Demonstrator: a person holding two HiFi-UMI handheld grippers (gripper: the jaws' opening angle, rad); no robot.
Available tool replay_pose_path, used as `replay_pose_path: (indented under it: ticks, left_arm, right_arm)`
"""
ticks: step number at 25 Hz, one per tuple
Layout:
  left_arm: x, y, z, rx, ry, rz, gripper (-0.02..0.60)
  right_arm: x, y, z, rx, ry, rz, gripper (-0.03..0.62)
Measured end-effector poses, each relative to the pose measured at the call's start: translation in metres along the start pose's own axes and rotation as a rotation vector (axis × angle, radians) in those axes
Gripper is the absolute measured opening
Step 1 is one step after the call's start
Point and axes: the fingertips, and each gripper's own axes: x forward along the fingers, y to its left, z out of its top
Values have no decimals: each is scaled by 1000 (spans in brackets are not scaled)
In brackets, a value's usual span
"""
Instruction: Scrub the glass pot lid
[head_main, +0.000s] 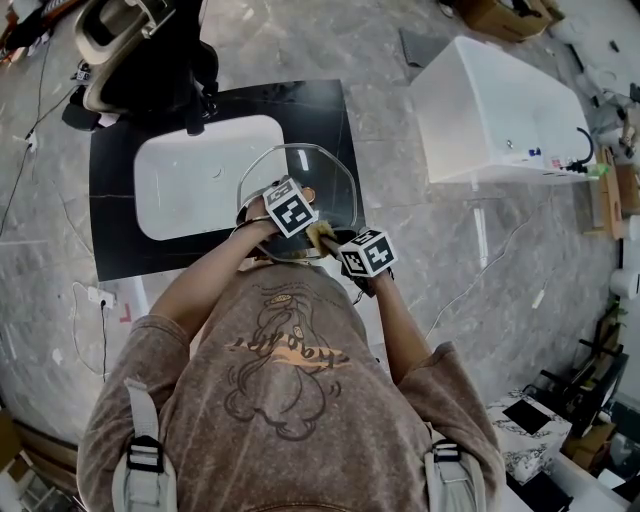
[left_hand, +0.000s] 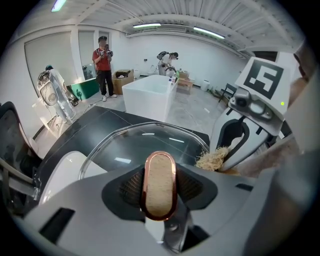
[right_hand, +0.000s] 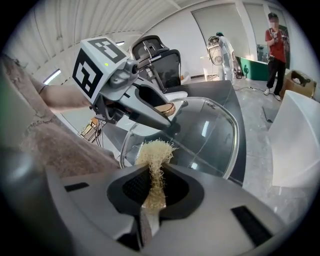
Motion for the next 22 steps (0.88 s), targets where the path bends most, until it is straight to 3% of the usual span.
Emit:
replay_pose_path:
  ticks: [22]
  left_arm:
    - [-2, -5, -5, 6, 19, -22, 181]
  right_arm:
    - [-2, -6, 7, 19, -27, 26, 49]
